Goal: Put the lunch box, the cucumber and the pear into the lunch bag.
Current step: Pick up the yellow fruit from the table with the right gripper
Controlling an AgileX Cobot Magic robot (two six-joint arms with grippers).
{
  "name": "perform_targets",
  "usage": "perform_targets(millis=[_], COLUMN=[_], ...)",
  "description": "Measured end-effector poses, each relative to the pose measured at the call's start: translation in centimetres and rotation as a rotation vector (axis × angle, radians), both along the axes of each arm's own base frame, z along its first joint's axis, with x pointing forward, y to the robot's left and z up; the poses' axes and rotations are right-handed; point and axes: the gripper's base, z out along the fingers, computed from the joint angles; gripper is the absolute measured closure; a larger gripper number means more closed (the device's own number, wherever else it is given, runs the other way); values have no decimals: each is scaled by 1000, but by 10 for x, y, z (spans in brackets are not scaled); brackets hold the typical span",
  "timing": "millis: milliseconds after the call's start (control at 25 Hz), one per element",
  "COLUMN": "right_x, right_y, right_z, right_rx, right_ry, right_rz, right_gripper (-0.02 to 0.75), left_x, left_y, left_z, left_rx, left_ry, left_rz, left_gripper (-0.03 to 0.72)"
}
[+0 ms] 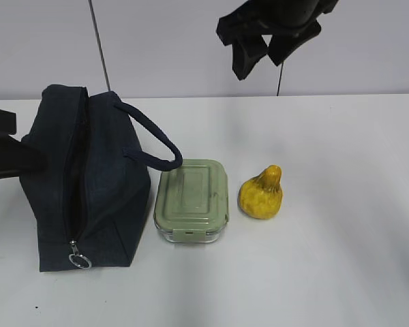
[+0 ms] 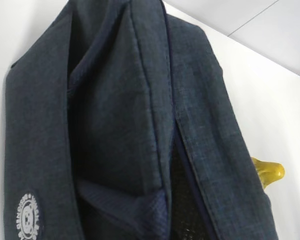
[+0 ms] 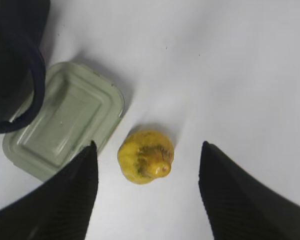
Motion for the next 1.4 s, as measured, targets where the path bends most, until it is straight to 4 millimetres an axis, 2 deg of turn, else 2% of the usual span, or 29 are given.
perform_targets(millis=[360, 760, 880, 920, 1000, 1240, 1400], right_x=[-11, -22, -20, -16, -13, -3, 2], right_y=[-6, -12, -11, -17, -12, -8, -9], right_z=[-55, -91, -94, -94, -100, -137, -154], right_rx=[-94, -154, -143, -135, -135, -176, -223], right_ry=[172, 280, 255, 241, 232, 300, 317], right_rz=[-4, -4, -2, -19, -9, -6, 1], right_gripper=[246, 246, 246, 246, 246, 246, 253], left_x=[0, 0, 0, 0, 0, 0, 0], left_y=[0, 0, 0, 0, 0, 0, 0], left_z=[0, 0, 0, 0, 0, 0, 0], left_rx=[0, -5, -5, -5, -5, -6, -6], left_ry=[0, 0, 0, 0, 0, 0, 0], left_rz=[0, 3, 3, 3, 3, 3, 3], left_gripper=[703, 703, 703, 703, 703, 703, 703])
